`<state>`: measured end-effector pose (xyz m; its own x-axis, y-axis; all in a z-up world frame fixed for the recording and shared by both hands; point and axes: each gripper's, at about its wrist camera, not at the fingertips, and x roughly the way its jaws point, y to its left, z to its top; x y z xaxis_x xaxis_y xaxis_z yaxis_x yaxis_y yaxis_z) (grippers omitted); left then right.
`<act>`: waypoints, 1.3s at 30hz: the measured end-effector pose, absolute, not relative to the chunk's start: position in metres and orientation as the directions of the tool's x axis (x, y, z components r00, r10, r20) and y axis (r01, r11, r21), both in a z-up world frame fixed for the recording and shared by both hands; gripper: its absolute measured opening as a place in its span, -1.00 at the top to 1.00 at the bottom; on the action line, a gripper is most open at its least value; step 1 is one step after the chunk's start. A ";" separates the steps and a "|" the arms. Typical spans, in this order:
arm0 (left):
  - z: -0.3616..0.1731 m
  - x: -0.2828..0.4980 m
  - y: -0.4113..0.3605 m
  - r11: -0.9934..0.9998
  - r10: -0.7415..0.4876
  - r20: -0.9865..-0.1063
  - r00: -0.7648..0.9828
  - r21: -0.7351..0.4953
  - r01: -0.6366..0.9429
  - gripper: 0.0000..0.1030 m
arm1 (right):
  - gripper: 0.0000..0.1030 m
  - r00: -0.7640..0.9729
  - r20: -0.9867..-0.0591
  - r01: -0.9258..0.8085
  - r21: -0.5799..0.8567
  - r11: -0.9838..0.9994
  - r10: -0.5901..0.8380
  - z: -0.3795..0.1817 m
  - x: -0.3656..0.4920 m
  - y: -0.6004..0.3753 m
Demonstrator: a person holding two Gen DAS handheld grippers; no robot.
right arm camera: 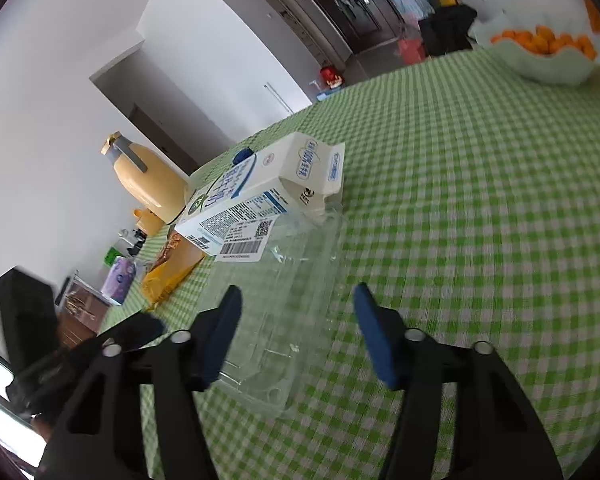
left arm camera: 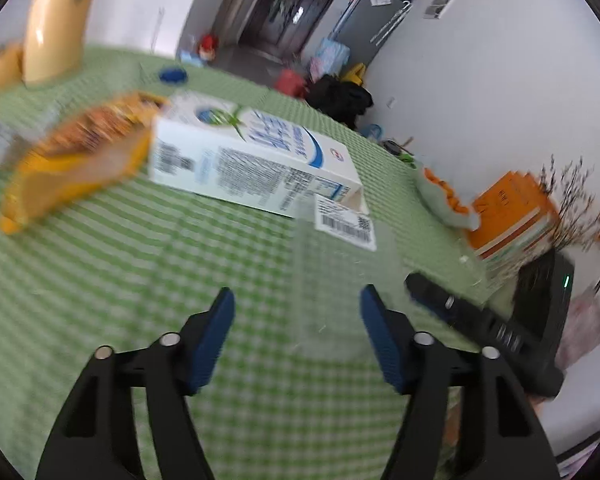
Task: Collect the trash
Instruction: 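Close both tools on the clear plastic clamshell with the barcode label, then carry the clear clamshell with both tools over the cardboard box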
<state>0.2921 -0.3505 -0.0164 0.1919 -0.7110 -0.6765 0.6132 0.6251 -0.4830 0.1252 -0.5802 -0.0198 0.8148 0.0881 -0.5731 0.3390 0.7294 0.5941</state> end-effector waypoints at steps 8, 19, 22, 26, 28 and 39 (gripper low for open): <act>-0.037 0.300 -0.373 0.609 -0.712 -0.692 0.122 -0.521 0.598 0.22 | 0.27 0.808 -0.566 0.308 0.639 0.705 0.161 -0.022 0.129 -0.578; -0.013 0.276 -0.343 0.602 -0.738 -0.643 0.205 -0.489 0.632 0.40 | 0.39 0.831 -0.526 0.240 0.633 0.736 0.182 -0.011 0.137 -0.565; -0.004 0.273 -0.326 0.602 -0.747 -0.623 0.232 -0.486 0.634 0.40 | 0.39 0.839 -0.507 0.193 0.617 0.763 0.198 0.000 0.139 -0.551; 0.007 0.270 -0.294 0.609 -0.751 -0.607 0.260 -0.483 0.629 0.42 | 0.40 0.830 -0.490 0.118 0.621 0.775 0.266 0.007 0.149 -0.532; 0.012 0.270 -0.276 0.617 -0.751 -0.598 0.281 -0.484 0.620 0.42 | 0.41 0.827 -0.485 0.094 0.617 0.781 0.284 0.013 0.154 -0.520; 0.020 0.280 -0.180 0.672 -0.736 -0.553 0.392 -0.519 0.529 0.42 | 0.41 0.780 -0.510 -0.022 0.558 0.830 0.363 0.036 0.205 -0.440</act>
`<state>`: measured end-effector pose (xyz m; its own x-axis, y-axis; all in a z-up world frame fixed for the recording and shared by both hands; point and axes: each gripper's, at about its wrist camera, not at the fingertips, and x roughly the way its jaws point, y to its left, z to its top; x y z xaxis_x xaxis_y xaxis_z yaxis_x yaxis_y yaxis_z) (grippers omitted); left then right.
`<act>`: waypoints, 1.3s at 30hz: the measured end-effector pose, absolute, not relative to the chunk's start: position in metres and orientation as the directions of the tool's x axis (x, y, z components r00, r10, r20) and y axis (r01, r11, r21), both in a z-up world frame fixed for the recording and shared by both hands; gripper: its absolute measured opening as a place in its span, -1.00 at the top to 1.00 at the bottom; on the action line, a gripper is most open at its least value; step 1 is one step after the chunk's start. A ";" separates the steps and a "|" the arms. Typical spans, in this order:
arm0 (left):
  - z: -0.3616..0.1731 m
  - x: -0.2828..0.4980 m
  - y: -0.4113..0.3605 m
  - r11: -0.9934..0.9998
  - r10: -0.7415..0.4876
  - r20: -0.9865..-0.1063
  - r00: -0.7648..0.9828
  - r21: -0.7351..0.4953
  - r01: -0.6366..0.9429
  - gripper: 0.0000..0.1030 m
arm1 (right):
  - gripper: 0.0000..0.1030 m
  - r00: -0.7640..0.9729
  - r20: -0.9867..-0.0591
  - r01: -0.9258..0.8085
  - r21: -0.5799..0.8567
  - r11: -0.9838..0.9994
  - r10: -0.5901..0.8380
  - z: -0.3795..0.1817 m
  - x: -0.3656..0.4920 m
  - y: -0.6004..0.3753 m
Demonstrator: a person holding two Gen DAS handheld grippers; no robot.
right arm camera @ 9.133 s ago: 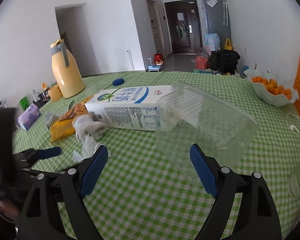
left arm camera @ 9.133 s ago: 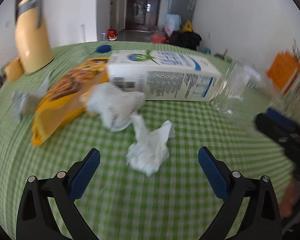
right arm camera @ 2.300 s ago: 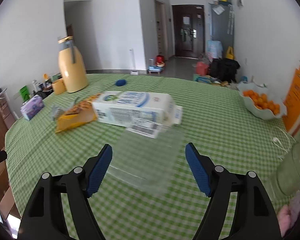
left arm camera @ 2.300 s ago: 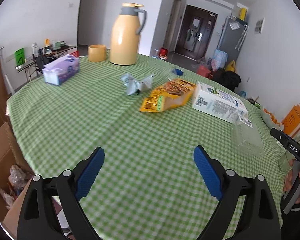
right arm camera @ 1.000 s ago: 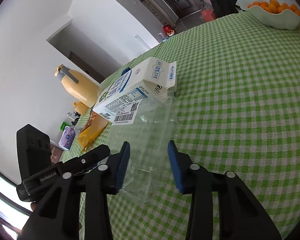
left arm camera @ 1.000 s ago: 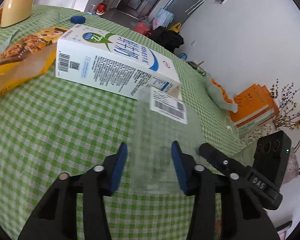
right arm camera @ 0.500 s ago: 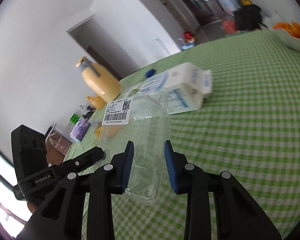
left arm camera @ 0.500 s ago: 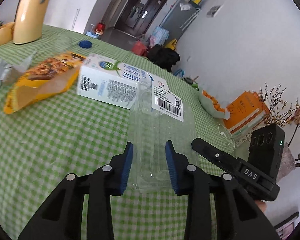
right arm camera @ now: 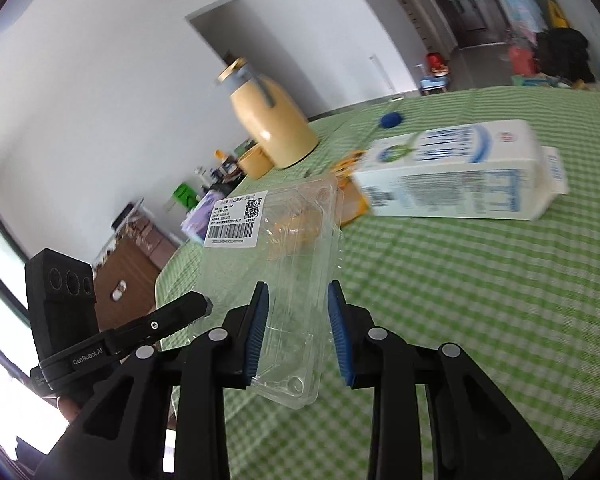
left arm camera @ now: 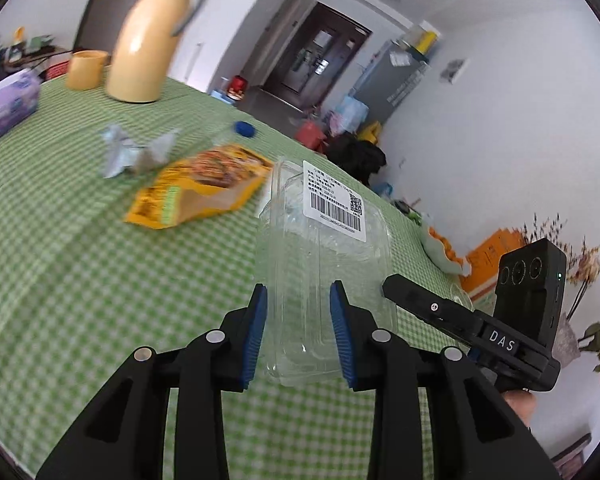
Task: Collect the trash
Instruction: 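Carry the clear clamshell with both tools over the cardboard box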
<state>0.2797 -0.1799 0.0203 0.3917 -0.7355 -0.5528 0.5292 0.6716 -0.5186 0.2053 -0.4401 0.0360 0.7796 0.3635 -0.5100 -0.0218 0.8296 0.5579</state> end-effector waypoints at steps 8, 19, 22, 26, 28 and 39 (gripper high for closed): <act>0.010 0.289 -0.074 0.732 -0.678 -0.538 0.501 -0.553 0.397 0.42 | 0.41 0.696 -0.541 -0.153 0.532 0.833 0.473 0.034 0.255 -0.347; -0.007 0.277 0.102 0.803 -0.511 -0.543 0.666 -0.577 0.146 0.42 | 0.41 0.521 -0.573 -0.363 0.523 0.771 0.633 0.022 0.316 -0.181; -0.010 0.271 0.143 0.811 -0.466 -0.547 0.695 -0.579 0.088 0.42 | 0.41 0.461 -0.580 -0.418 0.526 0.741 0.672 0.017 0.327 -0.133; -0.016 0.257 0.197 0.812 -0.402 -0.554 0.729 -0.584 0.004 0.42 | 0.41 0.395 -0.591 -0.470 0.528 0.707 0.703 0.011 0.336 -0.084; -0.020 0.251 0.215 0.808 -0.380 -0.558 0.738 -0.589 -0.030 0.42 | 0.41 0.360 -0.599 -0.492 0.529 0.691 0.715 0.006 0.340 -0.060; -0.058 0.226 0.310 0.750 -0.327 -0.569 0.755 -0.642 -0.159 0.42 | 0.41 0.211 -0.638 -0.550 0.549 0.629 0.741 -0.025 0.358 0.044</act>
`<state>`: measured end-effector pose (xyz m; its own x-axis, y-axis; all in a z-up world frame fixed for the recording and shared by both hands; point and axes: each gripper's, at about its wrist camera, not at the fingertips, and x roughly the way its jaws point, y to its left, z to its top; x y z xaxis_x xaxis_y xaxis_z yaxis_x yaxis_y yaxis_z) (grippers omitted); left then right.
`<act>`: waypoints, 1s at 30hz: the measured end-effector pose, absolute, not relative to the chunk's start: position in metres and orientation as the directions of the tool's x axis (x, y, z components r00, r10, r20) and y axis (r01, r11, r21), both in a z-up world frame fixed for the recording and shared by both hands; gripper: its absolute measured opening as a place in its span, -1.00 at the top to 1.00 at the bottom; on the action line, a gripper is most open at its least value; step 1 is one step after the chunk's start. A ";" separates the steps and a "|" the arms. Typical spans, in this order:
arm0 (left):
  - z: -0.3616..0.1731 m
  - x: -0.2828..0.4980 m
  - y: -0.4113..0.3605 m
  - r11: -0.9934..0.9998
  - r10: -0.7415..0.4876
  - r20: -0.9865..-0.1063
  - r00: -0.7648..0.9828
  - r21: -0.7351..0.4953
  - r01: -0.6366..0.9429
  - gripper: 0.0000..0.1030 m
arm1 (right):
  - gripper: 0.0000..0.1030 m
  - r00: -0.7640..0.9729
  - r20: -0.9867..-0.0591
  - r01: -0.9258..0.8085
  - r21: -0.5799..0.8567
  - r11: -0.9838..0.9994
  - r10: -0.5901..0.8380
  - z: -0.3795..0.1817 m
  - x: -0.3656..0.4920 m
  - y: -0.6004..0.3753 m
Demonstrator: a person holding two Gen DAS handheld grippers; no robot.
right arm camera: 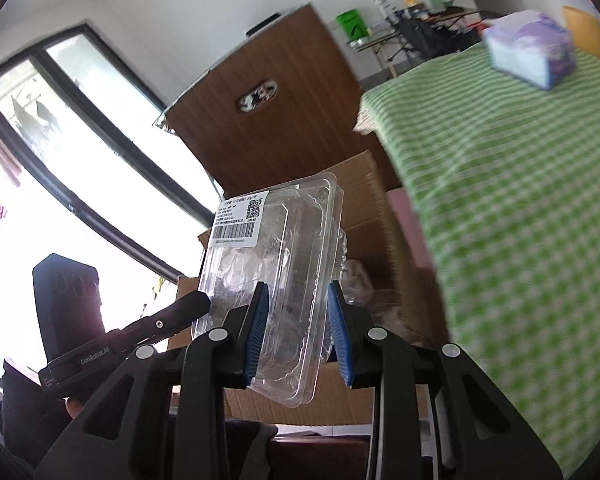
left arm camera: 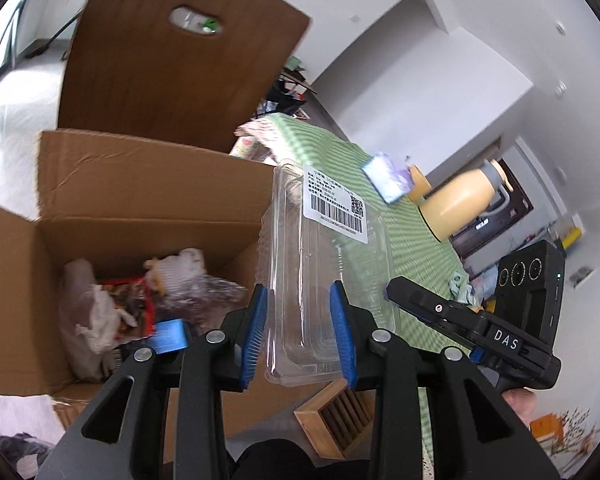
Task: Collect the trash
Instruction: 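Carry the clear clamshell with both tools over the cardboard box, then open both tools to drop the clamshell into the box, then move both open tools back over the table trash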
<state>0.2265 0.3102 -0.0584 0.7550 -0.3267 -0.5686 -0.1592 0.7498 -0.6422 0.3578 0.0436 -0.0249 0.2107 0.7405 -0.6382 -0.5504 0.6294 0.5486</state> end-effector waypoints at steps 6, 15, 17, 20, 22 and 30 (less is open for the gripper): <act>-0.089 0.226 0.341 0.711 -0.316 -0.613 0.724 -0.658 -0.246 0.87 | 0.41 0.191 -0.687 -0.557 0.512 0.654 0.701 -0.051 0.365 0.087; -0.110 0.222 0.362 0.714 -0.238 -0.680 0.694 -0.606 -0.350 0.87 | 0.41 0.202 -0.757 -0.606 0.402 0.686 0.622 -0.065 0.346 0.116; -0.104 0.220 0.362 0.738 -0.201 -0.693 0.692 -0.572 -0.358 0.87 | 0.41 0.210 -0.757 -0.603 0.397 0.692 0.618 -0.063 0.346 0.115; -0.096 0.217 0.354 0.800 -0.097 -0.735 0.672 -0.459 -0.387 0.87 | 0.41 0.239 -0.761 -0.612 0.364 0.702 0.603 -0.055 0.339 0.109; -0.088 0.211 0.348 0.827 -0.016 -0.752 0.659 -0.380 -0.414 0.87 | 0.41 0.278 -0.766 -0.625 0.313 0.715 0.579 -0.050 0.338 0.110; -0.051 0.195 0.318 0.877 0.240 -0.705 0.668 -0.138 -0.460 0.52 | 0.23 0.491 -0.749 -0.645 0.031 0.764 0.445 -0.023 0.305 0.094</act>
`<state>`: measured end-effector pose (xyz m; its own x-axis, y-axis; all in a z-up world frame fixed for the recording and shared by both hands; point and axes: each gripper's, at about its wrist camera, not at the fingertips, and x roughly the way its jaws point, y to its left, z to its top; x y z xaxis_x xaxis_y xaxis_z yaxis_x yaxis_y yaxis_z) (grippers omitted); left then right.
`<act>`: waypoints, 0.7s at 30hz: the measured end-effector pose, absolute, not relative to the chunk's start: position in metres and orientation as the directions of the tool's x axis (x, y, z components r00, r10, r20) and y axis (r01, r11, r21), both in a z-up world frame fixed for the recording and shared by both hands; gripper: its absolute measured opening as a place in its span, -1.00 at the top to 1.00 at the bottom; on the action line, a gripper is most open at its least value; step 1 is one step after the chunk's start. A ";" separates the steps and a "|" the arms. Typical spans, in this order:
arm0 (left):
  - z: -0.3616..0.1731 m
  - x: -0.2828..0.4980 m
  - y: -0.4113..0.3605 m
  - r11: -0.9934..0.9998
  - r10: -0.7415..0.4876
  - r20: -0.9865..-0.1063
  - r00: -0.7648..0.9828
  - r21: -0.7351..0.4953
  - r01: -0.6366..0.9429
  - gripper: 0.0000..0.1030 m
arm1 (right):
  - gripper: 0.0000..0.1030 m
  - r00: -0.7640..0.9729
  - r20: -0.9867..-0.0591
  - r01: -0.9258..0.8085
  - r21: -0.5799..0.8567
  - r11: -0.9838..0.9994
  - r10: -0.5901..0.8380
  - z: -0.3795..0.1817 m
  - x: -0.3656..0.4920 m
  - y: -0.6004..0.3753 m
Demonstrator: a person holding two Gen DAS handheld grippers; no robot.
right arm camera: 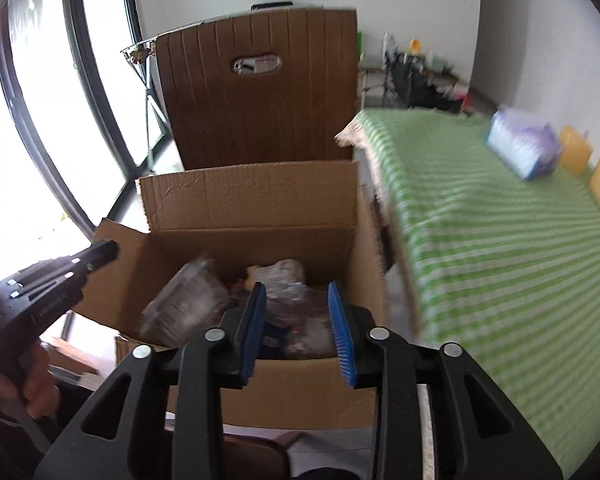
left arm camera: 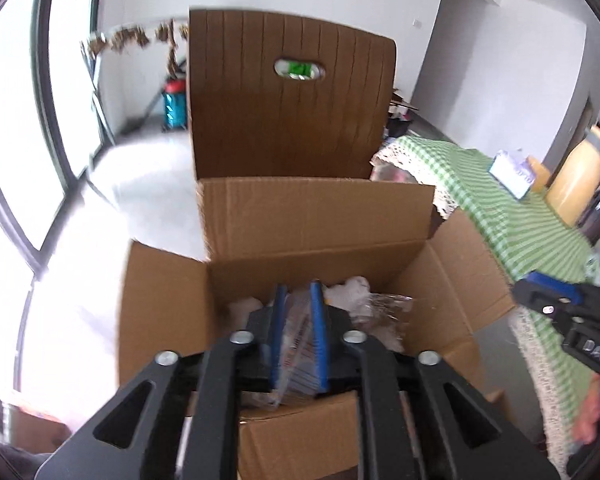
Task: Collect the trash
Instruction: 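Move both open tools back over the table trash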
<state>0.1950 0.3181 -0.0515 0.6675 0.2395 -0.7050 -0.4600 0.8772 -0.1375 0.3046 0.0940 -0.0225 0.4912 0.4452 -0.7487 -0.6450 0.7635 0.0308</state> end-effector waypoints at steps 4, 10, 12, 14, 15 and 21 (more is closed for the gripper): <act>-0.031 0.186 0.303 0.872 0.350 -0.630 0.693 -0.050 -0.486 0.00 | -0.22 0.609 -0.676 -0.605 -0.058 0.794 0.415 -0.007 0.290 0.074; -0.004 0.181 0.272 0.884 0.416 -0.519 0.747 0.037 -0.466 -0.65 | -0.48 0.699 -0.592 -0.546 -0.081 0.834 0.401 0.011 0.274 0.035; 0.002 0.179 0.260 0.895 0.405 -0.504 0.763 0.047 -0.444 -0.81 | -0.48 0.713 -0.577 -0.525 -0.062 0.849 0.399 0.014 0.273 0.020; 0.007 0.179 0.248 0.903 0.397 -0.487 0.778 0.059 -0.425 -0.85 | -0.48 0.727 -0.569 -0.497 -0.048 0.866 0.385 0.018 0.272 0.002; 0.009 0.179 0.240 0.910 0.387 -0.478 0.789 0.061 -0.409 -0.85 | -0.48 0.734 -0.563 -0.483 -0.041 0.875 0.379 0.019 0.271 -0.009; 0.011 0.196 0.186 0.941 0.331 -0.480 0.812 0.098 -0.325 -0.85 | -0.48 0.773 -0.557 -0.364 0.004 0.931 0.305 0.022 0.270 -0.079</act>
<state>0.1957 0.1863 0.0113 0.8123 0.3311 -0.4802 -0.3252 0.9405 0.0984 0.2697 -0.0786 0.0220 0.7728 0.3047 -0.5568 -0.3644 0.9312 0.0037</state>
